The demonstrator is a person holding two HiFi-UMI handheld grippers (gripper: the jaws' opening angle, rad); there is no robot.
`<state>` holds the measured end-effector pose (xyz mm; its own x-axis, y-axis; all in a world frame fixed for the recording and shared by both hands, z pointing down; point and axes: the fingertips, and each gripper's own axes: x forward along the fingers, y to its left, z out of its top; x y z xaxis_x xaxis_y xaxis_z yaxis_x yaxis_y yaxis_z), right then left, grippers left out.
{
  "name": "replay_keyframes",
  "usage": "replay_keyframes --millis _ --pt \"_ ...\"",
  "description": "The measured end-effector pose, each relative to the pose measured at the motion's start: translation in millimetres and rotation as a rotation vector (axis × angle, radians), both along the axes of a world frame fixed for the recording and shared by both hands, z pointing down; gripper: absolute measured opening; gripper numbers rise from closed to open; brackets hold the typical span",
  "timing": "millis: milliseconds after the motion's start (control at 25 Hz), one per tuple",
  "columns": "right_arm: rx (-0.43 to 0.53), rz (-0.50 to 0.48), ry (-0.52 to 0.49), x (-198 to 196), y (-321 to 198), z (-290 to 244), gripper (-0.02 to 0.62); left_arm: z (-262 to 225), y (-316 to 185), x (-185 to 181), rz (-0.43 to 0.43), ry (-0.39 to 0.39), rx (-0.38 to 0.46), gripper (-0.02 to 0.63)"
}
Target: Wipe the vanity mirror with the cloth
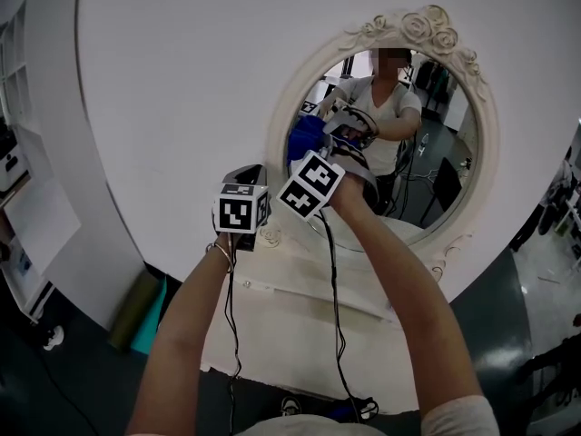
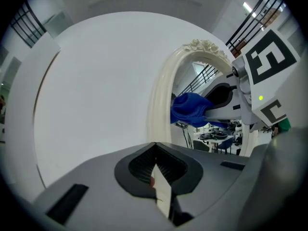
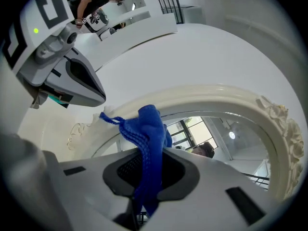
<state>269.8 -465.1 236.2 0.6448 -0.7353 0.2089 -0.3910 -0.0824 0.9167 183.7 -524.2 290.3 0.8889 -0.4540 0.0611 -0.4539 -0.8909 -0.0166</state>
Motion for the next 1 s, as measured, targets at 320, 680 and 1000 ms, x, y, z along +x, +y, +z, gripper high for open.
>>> replay_keyframes --millis 320,680,1000 --pt "-0.086 -0.014 -0.058 0 2 86 0.066 68 6 1 0.013 -0.053 -0.060 0.005" --pt "-0.185 -0.009 -0.154 9 20 180 0.066 136 27 8 0.044 -0.123 -0.118 0.006" --pt "-0.224 -0.004 -0.214 15 32 227 0.066 171 40 7 0.057 -0.163 -0.153 0.005"
